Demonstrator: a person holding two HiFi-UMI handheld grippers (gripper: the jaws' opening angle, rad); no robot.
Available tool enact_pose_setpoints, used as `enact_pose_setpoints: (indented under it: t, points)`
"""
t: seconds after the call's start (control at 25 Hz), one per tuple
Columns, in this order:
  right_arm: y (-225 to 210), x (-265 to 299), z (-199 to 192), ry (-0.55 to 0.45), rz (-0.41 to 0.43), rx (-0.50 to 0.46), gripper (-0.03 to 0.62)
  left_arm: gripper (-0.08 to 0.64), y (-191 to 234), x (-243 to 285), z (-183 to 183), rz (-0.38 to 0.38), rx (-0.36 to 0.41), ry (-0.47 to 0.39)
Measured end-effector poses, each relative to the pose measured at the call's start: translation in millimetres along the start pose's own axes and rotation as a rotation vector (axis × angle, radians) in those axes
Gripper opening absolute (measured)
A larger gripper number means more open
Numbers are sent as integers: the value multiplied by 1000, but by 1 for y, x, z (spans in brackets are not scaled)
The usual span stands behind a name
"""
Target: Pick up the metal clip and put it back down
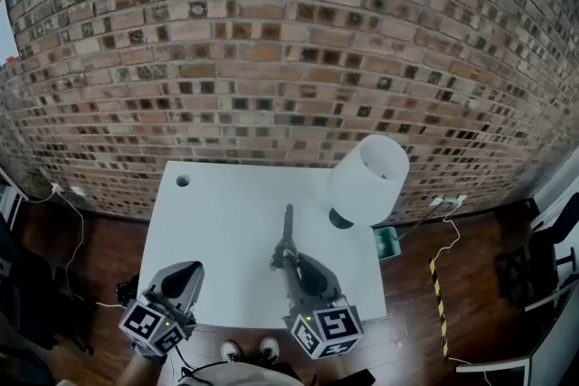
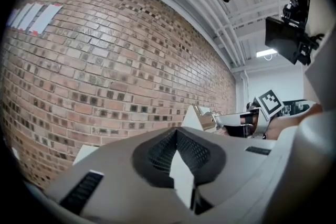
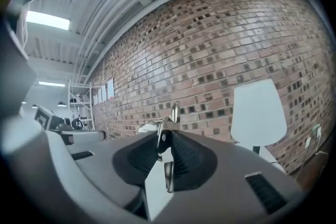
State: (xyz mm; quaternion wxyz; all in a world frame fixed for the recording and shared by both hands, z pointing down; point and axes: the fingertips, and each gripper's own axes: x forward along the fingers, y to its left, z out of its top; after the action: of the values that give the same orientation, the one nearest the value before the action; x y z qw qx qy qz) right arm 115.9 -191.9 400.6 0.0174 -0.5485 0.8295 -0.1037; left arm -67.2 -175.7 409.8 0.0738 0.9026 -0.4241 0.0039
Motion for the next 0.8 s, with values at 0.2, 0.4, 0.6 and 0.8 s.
enact_pose_setpoints:
  t: [0.2,0.4,0.6,0.8]
  points:
    - [-1,-10,12,-45,-2,28,60,5,2,-1,10,2,62,-37]
    - [0,-16,17,-62,-5,32,60,9,-9,0,29,-40,66,-97]
    - [-2,-22,16,-54,-16,29,60,3,-14,1,40,-35,-17,-158]
    - [-5,-21,12,-40,-24,23,60,5,-8,2,31,-8,0,-124]
